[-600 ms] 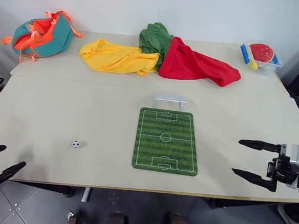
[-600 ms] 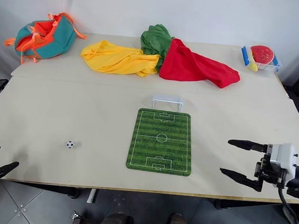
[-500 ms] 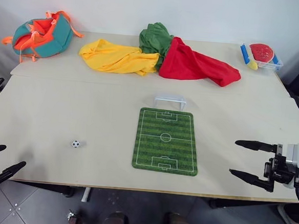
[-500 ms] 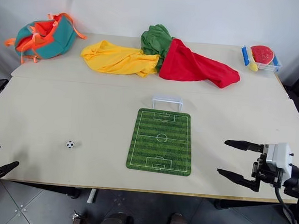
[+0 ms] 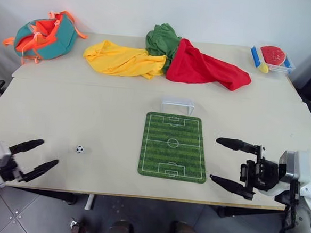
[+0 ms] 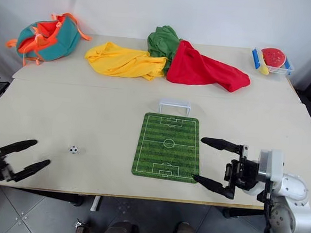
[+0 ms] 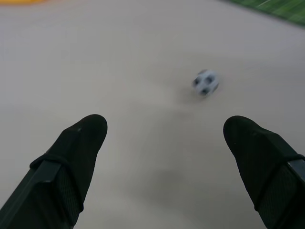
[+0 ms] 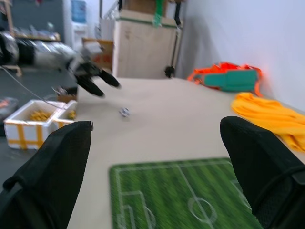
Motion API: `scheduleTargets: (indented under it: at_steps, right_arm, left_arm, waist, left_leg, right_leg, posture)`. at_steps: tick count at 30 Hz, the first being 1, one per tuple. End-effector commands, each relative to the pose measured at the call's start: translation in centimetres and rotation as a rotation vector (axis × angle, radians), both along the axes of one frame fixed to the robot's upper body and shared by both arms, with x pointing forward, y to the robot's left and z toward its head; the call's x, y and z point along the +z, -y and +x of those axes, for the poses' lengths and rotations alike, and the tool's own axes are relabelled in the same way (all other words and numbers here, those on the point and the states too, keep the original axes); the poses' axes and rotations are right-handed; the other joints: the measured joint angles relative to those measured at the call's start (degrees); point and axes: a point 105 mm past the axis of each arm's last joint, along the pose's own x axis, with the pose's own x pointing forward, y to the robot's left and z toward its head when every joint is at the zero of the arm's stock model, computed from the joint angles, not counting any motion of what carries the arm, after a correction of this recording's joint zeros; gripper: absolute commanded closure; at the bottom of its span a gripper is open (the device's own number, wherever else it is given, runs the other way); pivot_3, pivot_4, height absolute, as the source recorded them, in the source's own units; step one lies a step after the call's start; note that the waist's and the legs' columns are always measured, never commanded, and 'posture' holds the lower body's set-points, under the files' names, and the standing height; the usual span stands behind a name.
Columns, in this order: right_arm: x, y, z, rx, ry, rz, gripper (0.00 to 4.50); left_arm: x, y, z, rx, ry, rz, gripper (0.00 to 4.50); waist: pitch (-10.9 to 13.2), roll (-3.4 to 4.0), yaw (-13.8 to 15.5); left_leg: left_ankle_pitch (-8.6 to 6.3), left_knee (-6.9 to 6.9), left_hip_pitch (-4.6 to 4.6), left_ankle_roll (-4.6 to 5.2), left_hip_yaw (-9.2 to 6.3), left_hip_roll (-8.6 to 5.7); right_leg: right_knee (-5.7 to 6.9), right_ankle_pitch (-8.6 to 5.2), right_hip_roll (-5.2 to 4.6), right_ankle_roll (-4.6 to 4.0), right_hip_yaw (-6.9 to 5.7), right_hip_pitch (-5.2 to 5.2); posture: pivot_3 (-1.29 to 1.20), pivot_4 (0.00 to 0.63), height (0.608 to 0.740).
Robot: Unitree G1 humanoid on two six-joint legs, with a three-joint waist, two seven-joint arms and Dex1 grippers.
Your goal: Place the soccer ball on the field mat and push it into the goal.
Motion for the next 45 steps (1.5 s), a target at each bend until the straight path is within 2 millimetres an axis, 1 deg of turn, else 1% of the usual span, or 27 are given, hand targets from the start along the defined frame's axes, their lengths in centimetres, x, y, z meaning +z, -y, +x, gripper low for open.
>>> scheduleTargets:
  at_steps: [1,3,5,7,9,13,16,19,20,22,23,26,29,30,32,34,37,39,40,41,42,43,44,45]
  right_arm:
    - [0.2,-0.3,-0.6,0.028,0.038,-0.009,0.0]
    - [-0.1,0.2,-0.4,0.022,0.013,-0.012,0.0]
    - [-0.4,0.6,-0.3,0.007,0.004,-0.017,0.0]
    - [-0.8,1.1,-0.3,-0.007,-0.005,-0.027,0.0]
    - [-1.4,2.0,-0.3,-0.04,-0.009,-0.043,0.0]
    - [-2.6,4.4,-0.9,-0.109,-0.057,-0.08,0.0]
    - [-3.2,5.3,-1.1,-0.152,-0.071,-0.084,0.0]
    - [-3.4,5.4,-1.3,-0.171,-0.069,-0.074,0.0]
    - [-3.5,5.4,-1.3,-0.173,-0.068,-0.072,0.0]
    - [-3.5,5.6,-1.4,-0.184,-0.069,-0.069,0.0]
    - [-3.6,5.7,-1.5,-0.191,-0.07,-0.068,0.0]
    - [-3.8,5.8,-1.5,-0.197,-0.072,-0.067,0.0]
    - [-3.9,5.9,-1.6,-0.2,-0.072,-0.068,0.0]
    - [-3.9,6.0,-1.6,-0.205,-0.071,-0.064,0.0]
    - [-4.0,6.4,-1.8,-0.214,-0.066,-0.047,0.0]
    - [-3.6,6.4,-2.0,-0.206,-0.044,-0.013,0.0]
    - [-2.1,5.2,-2.7,-0.151,0.005,0.021,0.0]
    - [-1.5,4.5,-3.1,-0.127,0.027,0.034,0.0]
    - [-1.3,4.1,-3.2,-0.123,0.031,0.035,0.0]
    - [-1.0,3.8,-3.4,-0.118,0.03,0.041,0.0]
    - [-0.9,3.8,-3.5,-0.118,0.032,0.039,0.0]
    - [-1.1,4.2,-3.5,-0.129,0.019,0.026,0.0]
    - [-1.3,4.6,-3.6,-0.137,0.012,0.005,0.0]
    - [-1.5,5.0,-3.9,-0.146,0.002,-0.016,0.0]
  left_arm:
    - [0.5,2.0,1.1,-0.066,0.018,0.02,0.03]
    - [-0.5,3.4,2.0,-0.102,-0.009,-0.004,0.03]
    - [-1.2,4.1,2.6,-0.111,-0.025,-0.009,0.03]
    - [-1.4,4.2,2.9,-0.106,-0.033,-0.008,0.03]
    - [-1.4,4.2,3.2,-0.097,-0.035,-0.011,0.03]
    - [-1.8,4.1,3.7,-0.098,-0.056,-0.011,0.03]
    - [-1.8,4.3,4.4,-0.09,-0.06,-0.03,0.6]
    - [-2.2,4.4,4.4,-0.1,-0.085,-0.03,1.51]
    - [-2.3,4.3,4.4,-0.101,-0.09,-0.031,1.88]
    - [-2.4,4.4,4.5,-0.104,-0.097,-0.03,2.37]
    - [-2.5,4.4,4.5,-0.108,-0.102,-0.031,2.74]
    - [-2.8,4.7,4.4,-0.126,-0.13,-0.04,3.6]
    - [-2.8,5.0,4.3,-0.144,-0.134,-0.035,3.63]
    - [-2.4,5.0,4.6,-0.138,-0.111,-0.033,3.63]
    - [-1.0,5.8,5.1,-0.174,-0.07,-0.051,3.63]
    - [0.6,7.3,5.4,-0.253,-0.047,-0.058,3.63]
    - [4.3,11.6,6.2,-0.436,-0.015,-0.081,3.63]
    - [5.3,13.6,6.4,-0.511,-0.012,-0.066,3.63]
    - [5.7,14.3,6.4,-0.537,-0.011,-0.052,3.63]
    - [5.9,15.9,6.4,-0.598,-0.017,-0.034,3.63]
    - [6.0,18.3,6.7,-0.669,-0.03,-0.022,3.63]
    - [5.5,20.6,6.9,-0.728,-0.046,0.017,3.63]
    - [5.0,22.2,6.9,-0.774,-0.063,0.056,3.63]
    - [4.4,23.2,6.8,-0.799,-0.076,0.081,3.63]
  waist:
    - [0.0,-0.01,-0.1]
    - [0.0,0.0,-0.1]
    - [0.0,0.0,-0.1]
    - [0.0,-0.01,-0.2]
    - [0.0,-0.02,-0.2]
    - [0.0,-0.01,0.0]
    - [0.0,-0.02,0.1]
    - [0.0,-0.01,0.0]
    - [0.0,-0.01,-0.1]
    - [0.0,-0.01,-0.2]
    - [0.0,-0.01,-0.2]
    - [0.0,-0.01,-0.1]
    - [0.0,-0.01,-0.1]
    - [0.0,0.0,-0.1]
    - [0.0,-0.01,0.0]
    - [0.0,-0.01,0.4]
    - [0.0,-0.01,1.2]
    - [0.0,0.0,1.4]
    - [0.0,0.02,1.3]
    - [0.0,0.03,1.3]
    - [0.0,0.05,1.3]
    - [0.0,0.05,1.6]
    - [0.0,0.04,1.7]
    - [0.0,0.05,1.7]
  left_leg:
    - [-0.02,0.08,0.0,0.02,0.0,0.0]
    - [-0.04,0.23,0.0,0.03,0.0,0.0]
    - [-0.04,0.34,0.01,0.03,0.01,0.0]
    - [-0.04,0.36,0.02,0.03,0.01,0.01]
    - [-0.05,0.36,0.02,0.02,0.0,0.04]
    - [-0.05,0.37,0.02,0.02,0.01,0.01]
    - [-0.06,0.38,0.02,0.03,0.01,0.0]
    - [-0.06,0.39,0.05,0.02,0.02,0.01]
    - [-0.06,0.39,0.05,0.02,0.02,0.01]
    - [-0.06,0.39,0.05,0.02,0.03,0.01]
    - [-0.06,0.39,0.05,0.02,0.03,0.02]
    - [-0.06,0.4,0.06,0.02,0.03,0.02]
    - [-0.06,0.4,0.06,0.02,0.03,0.01]
    - [-0.06,0.4,0.07,0.02,0.03,0.01]
    - [-0.06,0.4,0.06,0.02,0.03,0.01]
    - [-0.06,0.42,0.04,0.02,0.01,0.01]
    - [-0.06,0.47,0.01,0.02,-0.01,0.01]
    - [-0.05,0.52,-0.01,0.02,-0.06,0.0]
    - [-0.05,0.52,0.01,0.02,-0.05,0.0]
    - [-0.05,0.52,0.01,0.02,-0.05,-0.01]
    - [-0.06,0.51,0.02,0.02,-0.04,-0.02]
    - [-0.06,0.5,0.03,0.02,-0.03,-0.04]
    - [-0.05,0.51,0.01,0.03,-0.06,-0.09]
    - [-0.04,0.57,-0.01,0.05,-0.04,-0.11]
  right_leg:
    - [0.02,0.0,0.0,0.0,0.0,0.0]
    - [0.12,0.01,0.0,0.01,0.02,0.01]
    - [0.27,0.01,-0.01,0.02,0.05,0.02]
    - [0.3,0.01,0.0,0.01,0.05,0.01]
    - [0.31,0.01,0.03,0.01,0.05,0.0]
    - [0.32,0.01,0.01,0.01,0.05,0.0]
    - [0.32,0.01,0.0,0.01,0.05,0.01]
    - [0.36,0.01,0.0,0.01,0.05,0.02]
    - [0.36,0.01,0.0,0.01,0.05,0.02]
    - [0.36,0.01,0.0,0.01,0.05,0.01]
    - [0.36,0.01,0.0,0.01,0.05,0.01]
    - [0.36,0.01,0.0,0.01,0.05,0.01]
    - [0.36,0.01,0.0,0.01,0.06,0.02]
    - [0.36,0.01,0.0,0.01,0.06,0.02]
    - [0.36,0.01,0.0,0.01,0.06,0.02]
    - [0.37,0.01,0.0,0.01,0.05,0.02]
    - [0.38,0.01,0.0,0.01,0.06,0.02]
    - [0.43,0.01,0.0,0.01,0.06,0.03]
    - [0.44,0.01,0.0,0.01,0.07,0.03]
    - [0.44,0.01,0.01,0.01,0.07,0.03]
    - [0.44,0.01,0.01,0.01,0.07,0.03]
    - [0.44,0.01,0.01,0.01,0.07,0.03]
    - [0.43,0.01,0.0,0.01,0.06,0.07]
    - [0.39,0.04,0.0,0.07,0.06,0.09]
  posture:
    - [0.0,0.15,0.74]
    - [0.0,0.15,0.74]
    - [0.0,0.15,0.74]
    - [0.0,0.15,0.74]
    - [0.0,0.15,0.74]
    - [0.0,0.15,0.74]
    - [0.0,0.15,0.74]
    - [0.0,0.15,0.74]
    - [0.0,0.15,0.74]
    - [0.0,0.15,0.74]
    - [0.0,0.15,0.74]
    - [0.0,0.15,0.74]
    - [0.0,0.15,0.74]
    - [0.0,0.15,0.74]
    - [0.0,0.15,0.74]
    - [0.0,0.15,0.74]
    - [0.0,0.15,0.74]
    - [0.0,0.15,0.74]
    - [0.0,0.15,0.74]
    - [0.0,0.15,0.74]
    - [0.0,0.15,0.74]
    - [0.0,0.15,0.74]
    - [0.0,0.15,0.74]
    - [0.0,0.15,0.74]
